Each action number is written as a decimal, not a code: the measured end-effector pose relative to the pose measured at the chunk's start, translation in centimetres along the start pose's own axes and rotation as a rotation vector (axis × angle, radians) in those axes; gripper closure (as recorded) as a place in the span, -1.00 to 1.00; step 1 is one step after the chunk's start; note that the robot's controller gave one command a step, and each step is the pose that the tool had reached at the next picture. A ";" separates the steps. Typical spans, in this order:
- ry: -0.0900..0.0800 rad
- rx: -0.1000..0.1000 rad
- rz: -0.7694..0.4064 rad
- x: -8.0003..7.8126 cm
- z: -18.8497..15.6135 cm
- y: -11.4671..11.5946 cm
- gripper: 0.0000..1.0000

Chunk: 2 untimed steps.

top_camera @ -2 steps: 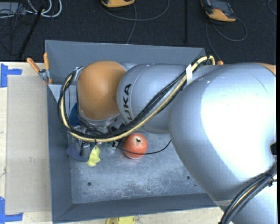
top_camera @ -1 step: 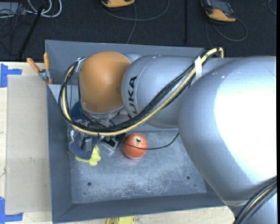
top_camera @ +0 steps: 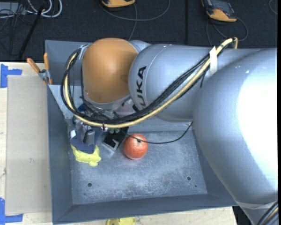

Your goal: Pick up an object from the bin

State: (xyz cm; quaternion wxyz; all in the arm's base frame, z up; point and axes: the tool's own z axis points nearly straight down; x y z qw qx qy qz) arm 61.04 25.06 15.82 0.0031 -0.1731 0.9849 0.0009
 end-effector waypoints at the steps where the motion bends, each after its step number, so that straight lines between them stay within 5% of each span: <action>1: 0.011 0.000 0.001 0.2 4.8 -0.1 1.00; 2: -0.005 0.000 0.003 -0.3 -3.1 0.0 1.00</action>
Offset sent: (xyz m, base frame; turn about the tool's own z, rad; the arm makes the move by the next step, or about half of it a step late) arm 0.0002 0.0000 0.0260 0.0000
